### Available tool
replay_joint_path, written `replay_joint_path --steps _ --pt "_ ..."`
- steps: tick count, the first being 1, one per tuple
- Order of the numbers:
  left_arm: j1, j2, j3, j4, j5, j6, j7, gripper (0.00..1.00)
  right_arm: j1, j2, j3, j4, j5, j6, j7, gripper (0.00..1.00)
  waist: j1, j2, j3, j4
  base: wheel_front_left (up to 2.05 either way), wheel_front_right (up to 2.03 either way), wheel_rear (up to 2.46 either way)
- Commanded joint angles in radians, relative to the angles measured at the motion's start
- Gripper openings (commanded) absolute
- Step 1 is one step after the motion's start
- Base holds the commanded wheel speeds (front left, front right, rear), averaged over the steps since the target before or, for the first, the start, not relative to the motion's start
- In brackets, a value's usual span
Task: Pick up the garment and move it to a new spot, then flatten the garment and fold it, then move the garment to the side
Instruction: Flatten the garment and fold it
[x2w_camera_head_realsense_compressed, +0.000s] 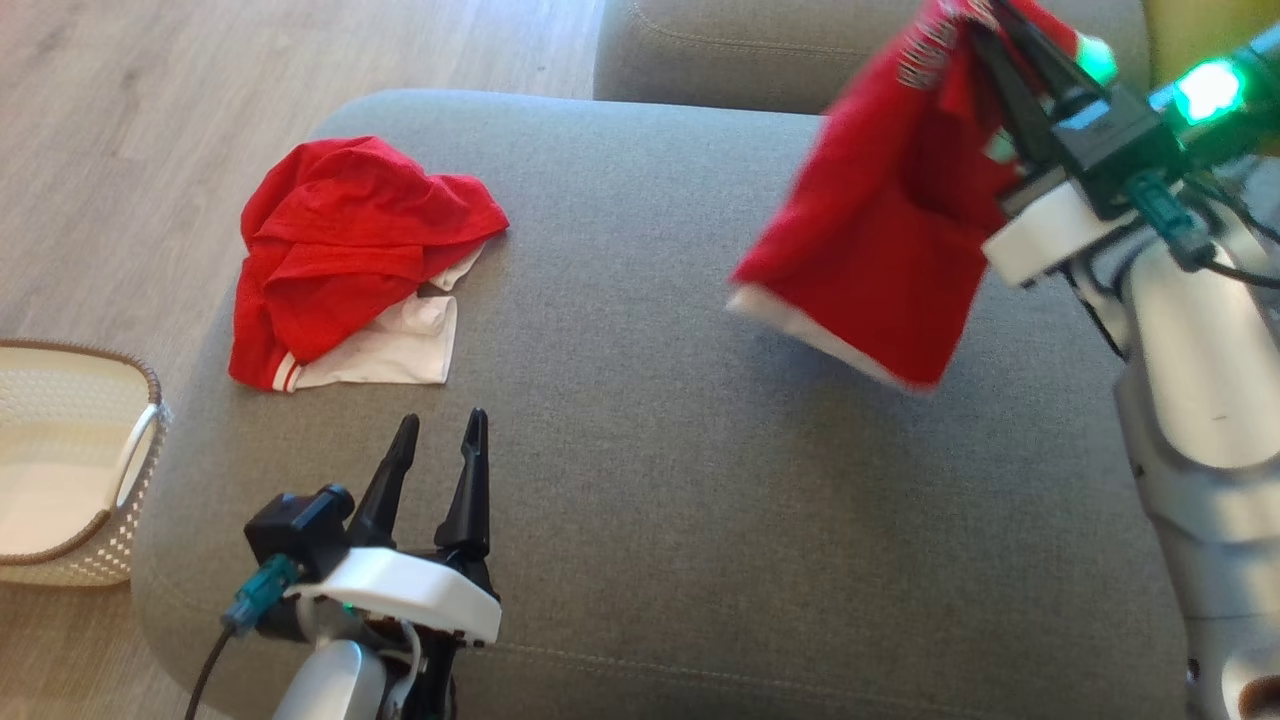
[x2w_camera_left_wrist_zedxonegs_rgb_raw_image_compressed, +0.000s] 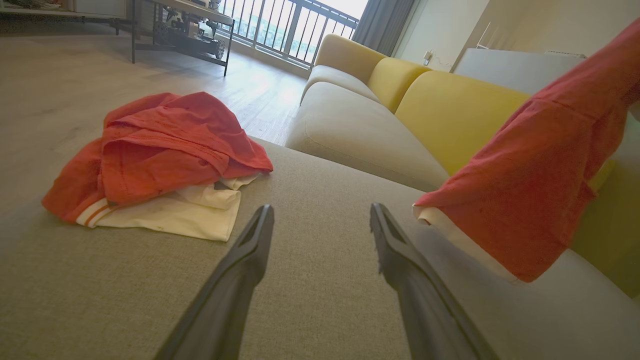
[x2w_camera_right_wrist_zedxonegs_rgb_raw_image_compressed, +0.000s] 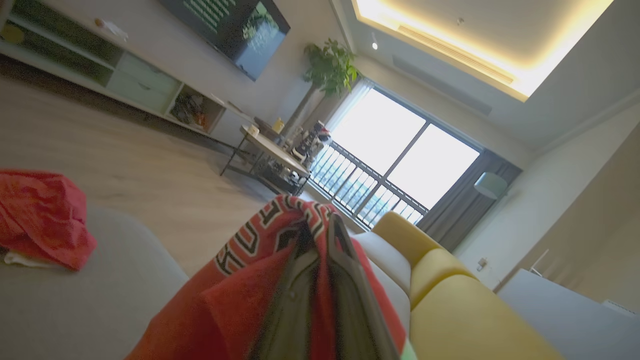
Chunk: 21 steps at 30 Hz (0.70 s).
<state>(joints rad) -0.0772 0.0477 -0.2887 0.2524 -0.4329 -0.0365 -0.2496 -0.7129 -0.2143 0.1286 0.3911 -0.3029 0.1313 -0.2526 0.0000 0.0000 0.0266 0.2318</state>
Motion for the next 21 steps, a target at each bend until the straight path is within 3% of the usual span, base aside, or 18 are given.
replay_joint_path --steps 1,5,8,15,21 --pt "-0.035 0.003 0.036 -0.030 0.008 -0.001 -0.012 1.00 -0.058 0.002 0.024 -0.058 0.038 -0.001 -0.008 0.00 0.0000 0.0000 0.000 0.002 0.00 0.00 0.00" --pt "-0.035 0.003 0.032 -0.029 0.007 0.000 -0.012 1.00 -0.081 -0.030 0.106 -0.154 0.131 -0.001 -0.009 0.00 0.0000 0.0000 0.002 0.008 0.00 0.00 0.00" --pt "-0.046 0.003 0.018 -0.034 -0.003 0.002 -0.012 1.00 -0.085 -0.102 0.152 -0.114 0.158 -0.001 0.014 0.00 0.0000 0.0000 0.024 0.021 0.00 0.00 0.00" --pt "-0.080 0.003 -0.005 -0.036 -0.015 0.003 -0.012 1.00 -0.120 -0.204 0.212 0.164 0.103 -0.001 0.019 0.00 0.0000 0.0000 0.091 0.051 0.00 0.00 0.00" --pt "-0.115 0.003 -0.025 -0.033 -0.018 0.002 -0.012 1.00 -0.218 -0.185 0.211 0.382 0.041 -0.001 0.003 0.00 0.0000 0.0000 0.152 0.071 0.00 0.00 0.00"
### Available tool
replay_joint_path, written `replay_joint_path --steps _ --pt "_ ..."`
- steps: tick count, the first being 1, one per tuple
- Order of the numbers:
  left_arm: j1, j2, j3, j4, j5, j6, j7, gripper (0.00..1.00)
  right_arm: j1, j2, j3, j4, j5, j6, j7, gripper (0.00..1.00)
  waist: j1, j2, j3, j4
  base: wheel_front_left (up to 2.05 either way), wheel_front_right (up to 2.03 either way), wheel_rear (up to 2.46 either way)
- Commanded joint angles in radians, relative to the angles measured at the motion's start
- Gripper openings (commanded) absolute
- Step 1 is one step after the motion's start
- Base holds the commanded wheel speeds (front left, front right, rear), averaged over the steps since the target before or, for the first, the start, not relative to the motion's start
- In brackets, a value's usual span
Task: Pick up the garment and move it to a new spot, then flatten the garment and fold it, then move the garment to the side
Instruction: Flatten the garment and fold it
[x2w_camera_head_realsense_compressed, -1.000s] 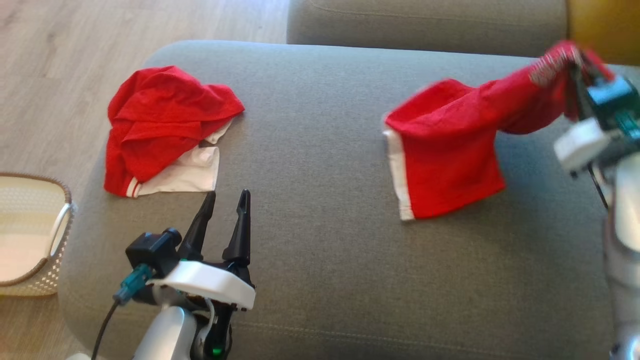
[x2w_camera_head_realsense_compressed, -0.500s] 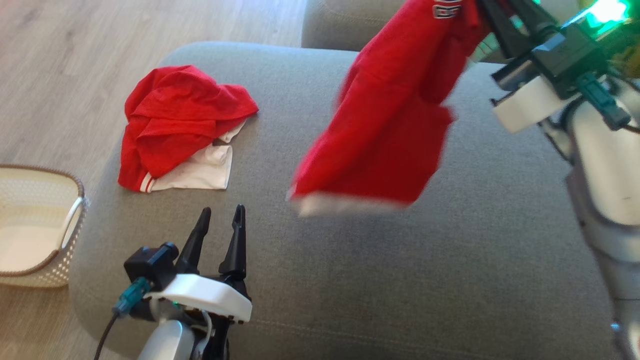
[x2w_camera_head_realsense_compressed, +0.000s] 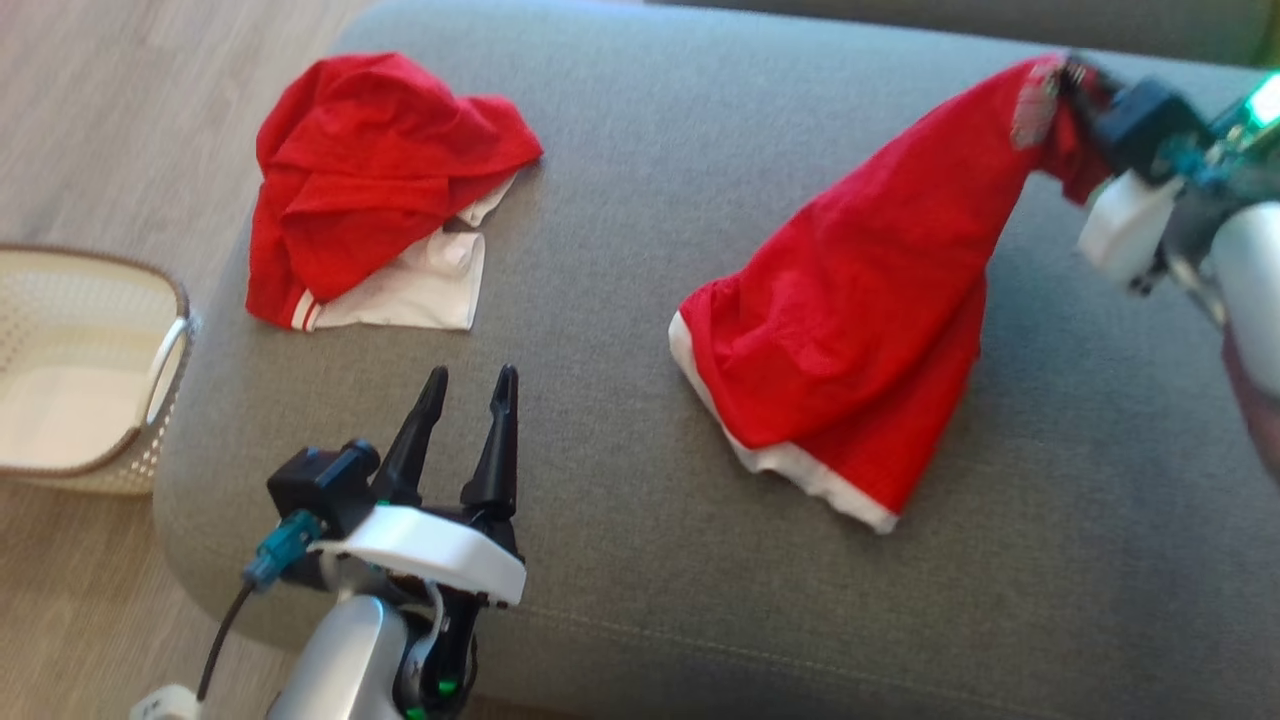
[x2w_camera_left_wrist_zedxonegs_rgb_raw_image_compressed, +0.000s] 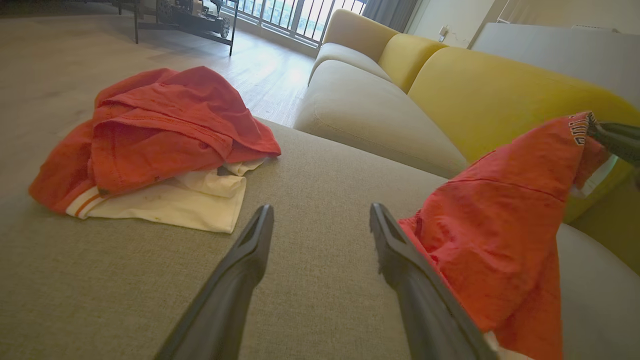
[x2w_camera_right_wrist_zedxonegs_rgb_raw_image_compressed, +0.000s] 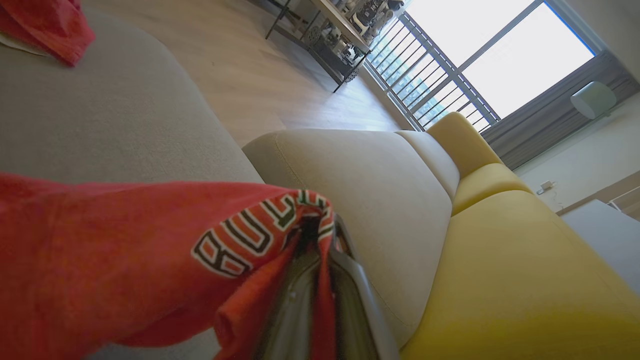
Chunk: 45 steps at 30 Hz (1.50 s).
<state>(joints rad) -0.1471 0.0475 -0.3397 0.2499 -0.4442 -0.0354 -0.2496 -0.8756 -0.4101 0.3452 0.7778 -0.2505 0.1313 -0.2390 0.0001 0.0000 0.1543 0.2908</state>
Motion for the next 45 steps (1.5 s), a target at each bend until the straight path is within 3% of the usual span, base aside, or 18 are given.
replay_joint_path --steps 1,3,6,12,19,22,27,32,36,41,45 --pt "-0.051 0.003 0.024 -0.030 -0.007 0.001 -0.012 1.00 -0.068 0.021 -0.014 0.036 -0.017 -0.001 -0.009 0.00 -0.0001 0.0000 0.032 0.014 0.00 0.00 0.00" --pt "-0.061 0.003 0.017 -0.029 -0.008 0.001 -0.012 1.00 -0.088 0.034 -0.019 0.129 -0.040 -0.001 0.021 1.00 -0.0001 0.0000 0.042 0.017 0.00 0.00 0.00" --pt "-0.074 0.003 0.008 -0.027 -0.012 0.006 -0.012 1.00 -0.118 0.072 -0.023 0.229 -0.037 -0.001 0.037 1.00 -0.0001 0.0000 0.046 0.015 0.00 0.00 0.00" --pt "-0.075 0.003 0.021 -0.024 -0.008 0.010 -0.012 1.00 -0.126 0.144 -0.040 0.310 -0.008 -0.001 0.007 1.00 -0.0001 0.0000 0.009 -0.028 0.00 0.00 0.00" --pt "-0.051 0.003 0.061 -0.041 -0.002 0.002 -0.012 1.00 -0.090 0.204 -0.026 0.301 0.056 -0.001 -0.018 1.00 -0.0001 0.0000 -0.058 -0.101 0.00 0.00 0.00" --pt "-0.028 0.003 0.081 -0.069 0.003 -0.007 -0.012 1.00 -0.041 0.228 -0.044 0.220 0.110 -0.001 -0.022 1.00 -0.0001 0.0000 -0.094 -0.140 0.00 0.00 0.00" --pt "0.014 0.003 0.124 -0.104 0.018 -0.007 -0.012 1.00 0.118 0.251 -0.083 -0.017 0.219 -0.001 -0.022 1.00 -0.0001 0.0000 -0.140 -0.199 0.00 0.00 0.00" --pt "0.050 0.003 0.152 -0.130 0.032 -0.006 -0.012 1.00 0.334 0.273 -0.186 -0.272 0.286 -0.001 -0.023 1.00 -0.0001 0.0000 -0.172 -0.237 0.00 0.00 0.00" --pt "0.072 0.003 0.167 -0.139 0.028 -0.007 -0.012 1.00 0.512 0.318 -0.291 -0.427 0.273 -0.001 -0.023 1.00 -0.0001 0.0000 -0.179 -0.252 0.00 0.00 0.00" --pt "0.115 0.003 0.176 -0.154 0.040 -0.001 -0.012 1.00 0.688 0.357 -0.362 -0.559 0.290 -0.001 -0.023 1.00 -0.0001 0.0000 -0.178 -0.270 0.00 0.00 0.00" --pt "0.147 0.003 0.195 -0.159 0.006 0.013 -0.012 1.00 0.787 0.359 -0.361 -0.598 0.349 -0.001 -0.023 1.00 -0.0001 0.0000 -0.175 -0.277 0.00 0.00 0.00"
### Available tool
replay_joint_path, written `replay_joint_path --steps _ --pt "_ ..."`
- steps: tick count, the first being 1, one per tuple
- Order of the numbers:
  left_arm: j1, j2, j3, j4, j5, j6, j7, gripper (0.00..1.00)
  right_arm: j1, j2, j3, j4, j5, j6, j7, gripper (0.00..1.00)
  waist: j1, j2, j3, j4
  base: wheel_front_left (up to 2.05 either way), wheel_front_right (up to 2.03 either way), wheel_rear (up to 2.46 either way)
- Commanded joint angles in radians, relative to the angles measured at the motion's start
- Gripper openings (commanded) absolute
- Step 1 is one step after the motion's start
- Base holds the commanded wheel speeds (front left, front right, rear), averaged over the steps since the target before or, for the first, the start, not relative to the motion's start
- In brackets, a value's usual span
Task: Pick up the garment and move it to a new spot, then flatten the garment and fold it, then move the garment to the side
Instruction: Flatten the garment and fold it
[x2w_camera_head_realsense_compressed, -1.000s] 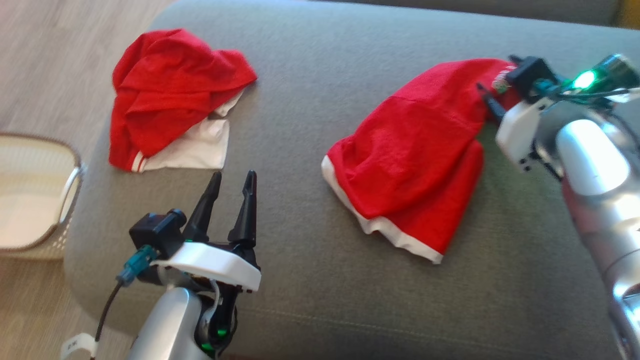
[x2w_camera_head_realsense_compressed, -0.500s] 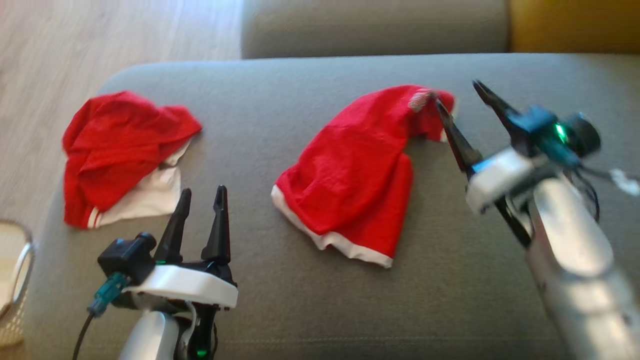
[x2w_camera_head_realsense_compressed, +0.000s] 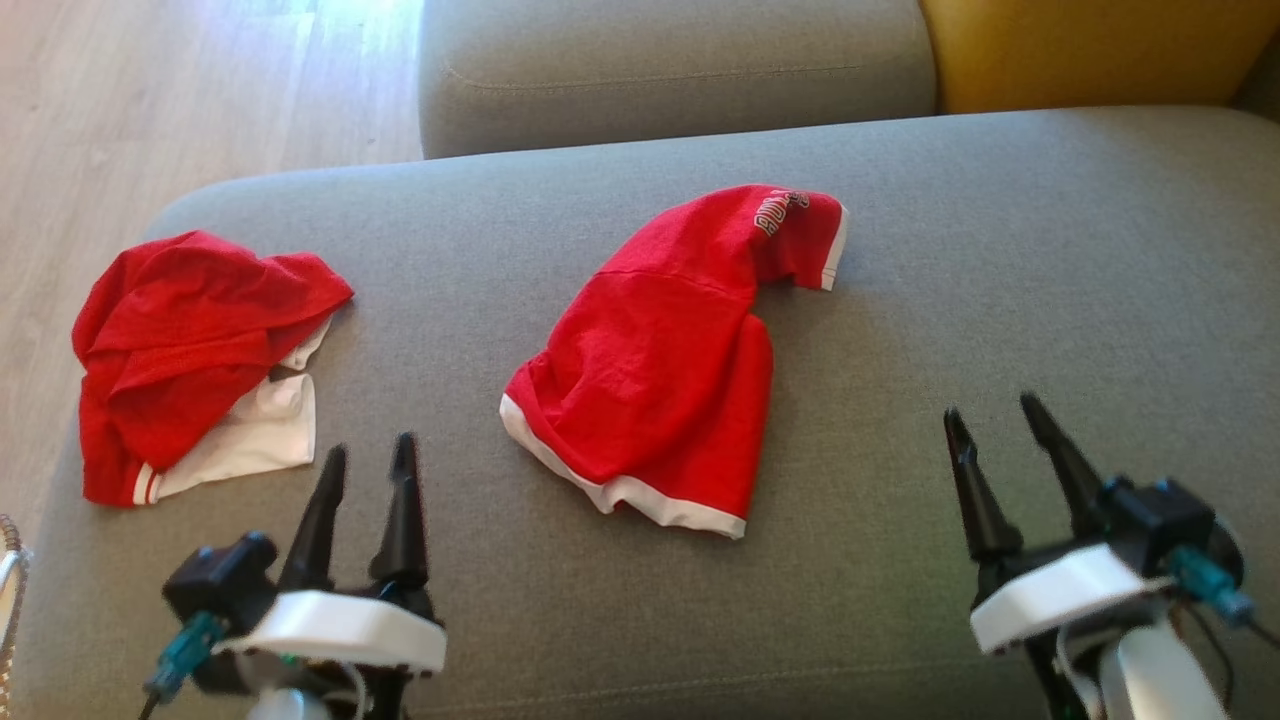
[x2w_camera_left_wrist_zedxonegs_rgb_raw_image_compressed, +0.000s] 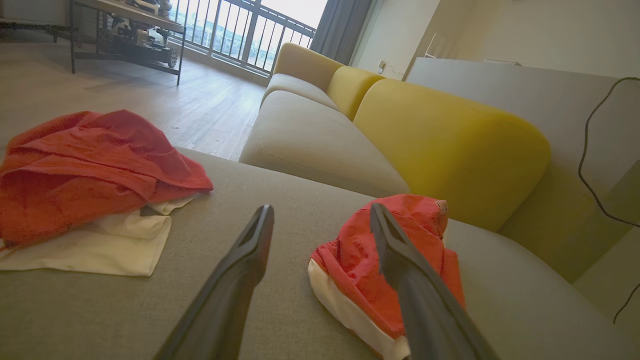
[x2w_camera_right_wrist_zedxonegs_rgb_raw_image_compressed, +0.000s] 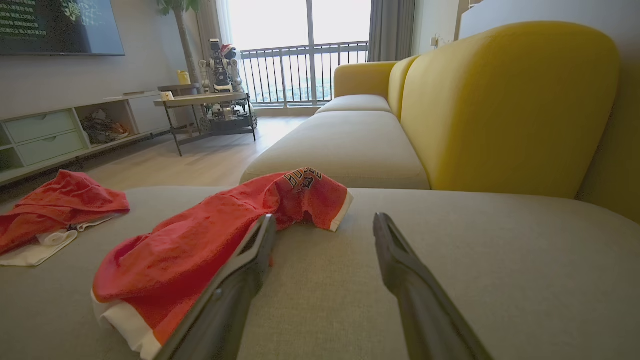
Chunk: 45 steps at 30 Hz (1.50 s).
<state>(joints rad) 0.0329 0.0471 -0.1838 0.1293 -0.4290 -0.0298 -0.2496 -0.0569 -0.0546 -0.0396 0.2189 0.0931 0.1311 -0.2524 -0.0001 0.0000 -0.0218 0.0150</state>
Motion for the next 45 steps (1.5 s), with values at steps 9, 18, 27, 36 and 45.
replay_joint_path --steps 9,18,27,36,45 --pt "-0.020 0.003 0.051 -0.003 0.008 0.010 -0.012 1.00 0.018 0.004 0.057 -0.062 0.015 0.000 -0.009 1.00 0.0001 0.0000 0.005 -0.007 0.00 0.00 0.00" --pt "-0.029 0.003 0.043 0.001 0.013 0.000 -0.012 1.00 0.040 0.004 0.177 0.001 -0.002 0.000 -0.009 1.00 0.0001 0.0000 0.010 0.017 0.00 0.00 0.00" --pt "-0.043 0.003 0.022 0.017 0.017 -0.009 -0.012 1.00 -0.034 0.004 0.325 0.217 -0.056 0.000 0.017 1.00 0.0001 0.0000 0.050 0.083 0.00 0.00 0.00" --pt "-0.078 0.003 0.002 0.026 0.012 -0.007 -0.012 1.00 -0.139 0.004 0.269 0.376 -0.046 0.000 -0.003 1.00 0.0001 0.0000 0.103 0.166 0.00 0.00 0.00" --pt "-0.106 0.003 -0.001 0.039 0.016 -0.011 -0.012 1.00 -0.217 0.004 0.262 0.479 -0.059 0.000 -0.009 0.89 0.0001 0.0000 0.133 0.198 0.00 0.00 0.00"
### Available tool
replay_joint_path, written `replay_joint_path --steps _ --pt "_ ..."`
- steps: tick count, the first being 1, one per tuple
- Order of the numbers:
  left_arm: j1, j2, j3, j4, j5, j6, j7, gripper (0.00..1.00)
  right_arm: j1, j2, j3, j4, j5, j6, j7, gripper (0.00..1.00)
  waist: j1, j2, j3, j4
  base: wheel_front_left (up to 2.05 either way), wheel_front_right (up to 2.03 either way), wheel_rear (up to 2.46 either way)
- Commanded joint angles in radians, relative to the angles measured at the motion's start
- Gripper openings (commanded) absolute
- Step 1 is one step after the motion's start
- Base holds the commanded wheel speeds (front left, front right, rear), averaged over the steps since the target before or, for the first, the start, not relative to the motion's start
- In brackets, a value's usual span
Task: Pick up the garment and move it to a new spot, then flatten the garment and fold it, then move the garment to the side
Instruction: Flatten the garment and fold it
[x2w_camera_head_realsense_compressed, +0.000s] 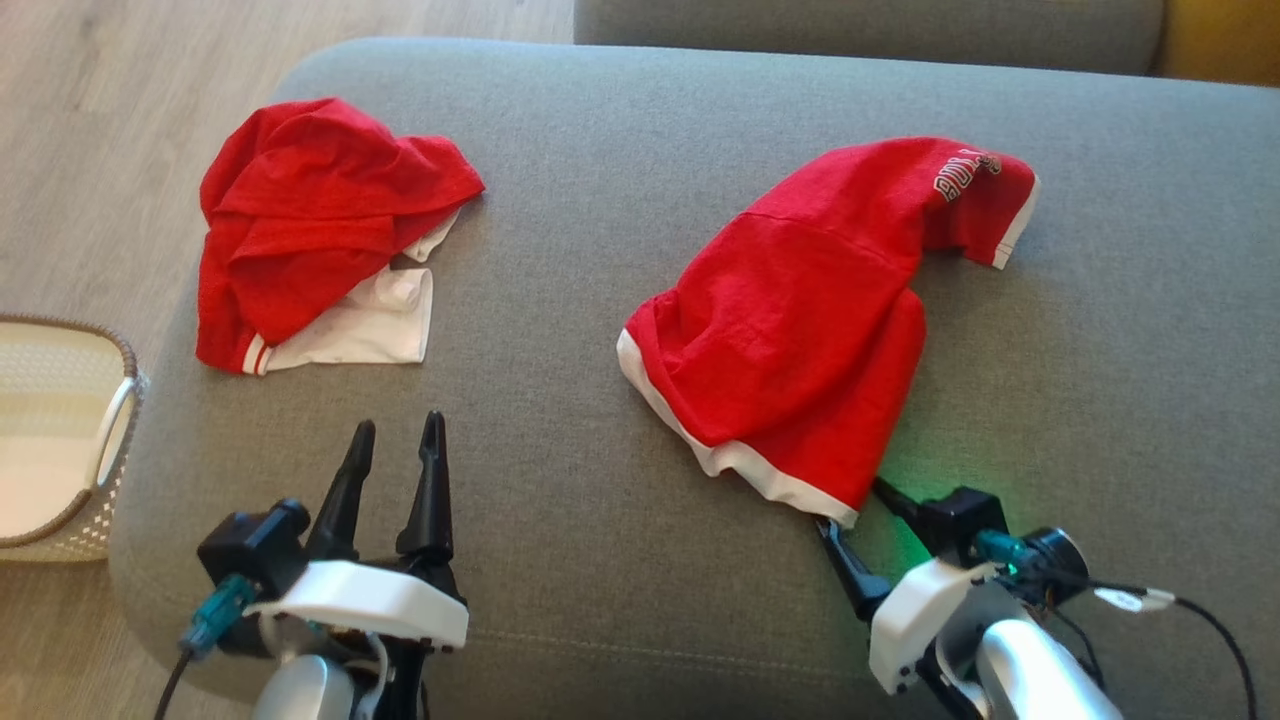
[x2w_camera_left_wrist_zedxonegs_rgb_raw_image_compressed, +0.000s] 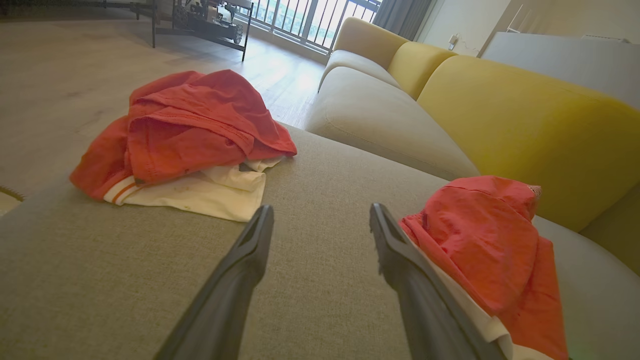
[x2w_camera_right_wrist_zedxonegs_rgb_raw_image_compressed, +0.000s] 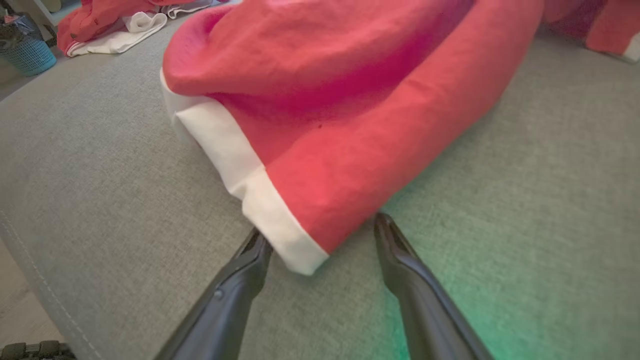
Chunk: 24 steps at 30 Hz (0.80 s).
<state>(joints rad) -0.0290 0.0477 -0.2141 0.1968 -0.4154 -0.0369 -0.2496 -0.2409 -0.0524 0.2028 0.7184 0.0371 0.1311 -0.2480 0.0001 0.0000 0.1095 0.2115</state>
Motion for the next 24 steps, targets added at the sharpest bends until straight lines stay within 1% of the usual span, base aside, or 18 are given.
replay_joint_path --steps 1,5,9,11,12,15,18,21,24 --pt "-0.046 0.003 0.031 -0.028 0.002 -0.004 -0.012 1.00 -0.039 0.002 0.021 -0.019 -0.010 0.000 -0.013 0.00 -0.0001 0.0000 0.004 0.002 0.00 0.00 0.00" --pt "-0.050 0.003 0.035 -0.026 0.000 -0.001 -0.012 1.00 -0.048 0.002 0.003 -0.032 -0.046 0.000 -0.013 0.00 -0.0001 0.0000 -0.001 -0.005 0.00 0.00 0.00" --pt "-0.041 0.003 0.037 -0.026 -0.006 0.003 -0.012 1.00 -0.033 0.002 -0.062 -0.066 -0.109 0.000 -0.014 0.00 -0.0001 0.0000 -0.022 -0.029 0.00 0.00 0.00" --pt "-0.036 0.003 0.035 -0.026 -0.011 0.003 -0.012 1.00 -0.021 0.002 -0.104 -0.091 -0.163 0.000 -0.014 0.00 -0.0001 0.0000 -0.037 -0.046 0.00 0.00 0.00" --pt "-0.036 0.003 0.035 -0.026 -0.011 0.003 -0.012 1.00 -0.021 0.002 -0.104 -0.091 -0.163 0.000 -0.014 0.00 -0.0001 0.0000 -0.037 -0.046 0.00 0.00 0.00" --pt "-0.026 0.003 0.030 -0.026 -0.018 0.005 -0.012 1.00 -0.001 0.000 -0.160 -0.147 -0.264 0.000 -0.014 0.00 -0.0001 0.0000 -0.061 -0.072 0.00 0.00 0.00" --pt "-0.016 0.003 0.026 -0.029 -0.026 0.009 -0.012 1.00 0.017 -0.027 -0.186 -0.224 -0.374 0.000 -0.014 0.00 -0.0001 0.0000 -0.083 -0.101 0.00 0.00 0.00" --pt "-0.008 0.003 0.022 -0.034 -0.034 0.014 -0.012 1.00 0.031 -0.073 -0.176 -0.284 -0.472 0.000 -0.014 0.00 -0.0001 0.0000 -0.098 -0.127 0.00 0.00 0.00" --pt "-0.005 0.003 0.024 -0.048 -0.045 0.016 -0.012 1.00 0.043 -0.114 -0.162 -0.310 -0.530 0.000 -0.014 0.00 -0.0001 0.0000 -0.106 -0.149 0.00 0.00 0.00"
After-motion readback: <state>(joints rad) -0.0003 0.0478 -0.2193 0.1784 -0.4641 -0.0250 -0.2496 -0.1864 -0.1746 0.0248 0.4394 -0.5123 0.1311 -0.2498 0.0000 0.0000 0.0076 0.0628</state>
